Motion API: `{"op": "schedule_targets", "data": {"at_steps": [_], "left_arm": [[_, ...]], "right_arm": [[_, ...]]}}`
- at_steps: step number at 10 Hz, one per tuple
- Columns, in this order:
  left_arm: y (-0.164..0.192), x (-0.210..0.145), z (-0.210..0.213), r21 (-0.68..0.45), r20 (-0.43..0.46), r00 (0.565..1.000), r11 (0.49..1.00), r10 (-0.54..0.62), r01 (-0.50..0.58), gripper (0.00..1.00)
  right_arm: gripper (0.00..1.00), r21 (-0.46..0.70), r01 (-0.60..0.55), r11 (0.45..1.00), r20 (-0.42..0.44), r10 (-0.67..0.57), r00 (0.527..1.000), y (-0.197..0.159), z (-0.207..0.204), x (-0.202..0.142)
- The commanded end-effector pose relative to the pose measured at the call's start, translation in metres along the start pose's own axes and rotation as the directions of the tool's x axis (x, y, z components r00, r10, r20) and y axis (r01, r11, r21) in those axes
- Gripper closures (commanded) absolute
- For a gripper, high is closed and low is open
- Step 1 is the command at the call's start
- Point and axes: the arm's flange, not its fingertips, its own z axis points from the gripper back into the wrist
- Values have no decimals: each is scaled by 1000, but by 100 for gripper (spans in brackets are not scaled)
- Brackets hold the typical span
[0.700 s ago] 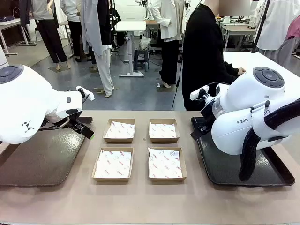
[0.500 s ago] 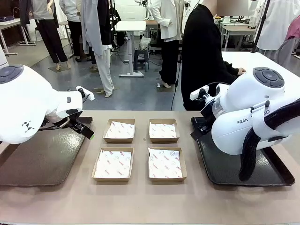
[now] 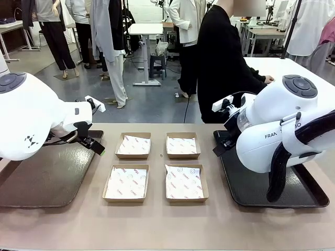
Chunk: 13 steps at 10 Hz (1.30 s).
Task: Individually package the donuts and arrange them on the tray.
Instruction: Pick up one Paper togo box.
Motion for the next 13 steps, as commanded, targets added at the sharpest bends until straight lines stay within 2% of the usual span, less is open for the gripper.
{"op": "schedule_targets", "data": {"at_steps": [1, 9, 10, 11, 13], "left_arm": [[0, 0, 0, 0, 0, 1000, 1000, 0, 0, 0], [0, 0, 0, 0, 0, 1000, 1000, 0, 0, 0], [0, 0, 0, 0, 0, 1000, 1000, 0, 0, 0], [-8, -12, 27, -42, -28, 1000, 999, -3, 2, 0], [-14, -37, 61, -73, -83, 996, 997, -21, 15, 0]], "right_arm": [[0, 0, 0, 1000, 0, 0, 1000, 0, 0, 0], [0, 0, 0, 1000, 0, 0, 1000, 0, 0, 0], [0, 87, -46, 995, -17, 48, 999, 4, 16, -10], [0, 76, -100, 992, -50, 104, 993, 13, 38, -25], [0, 127, -96, 987, -86, 107, 991, 17, 71, -53]]}}
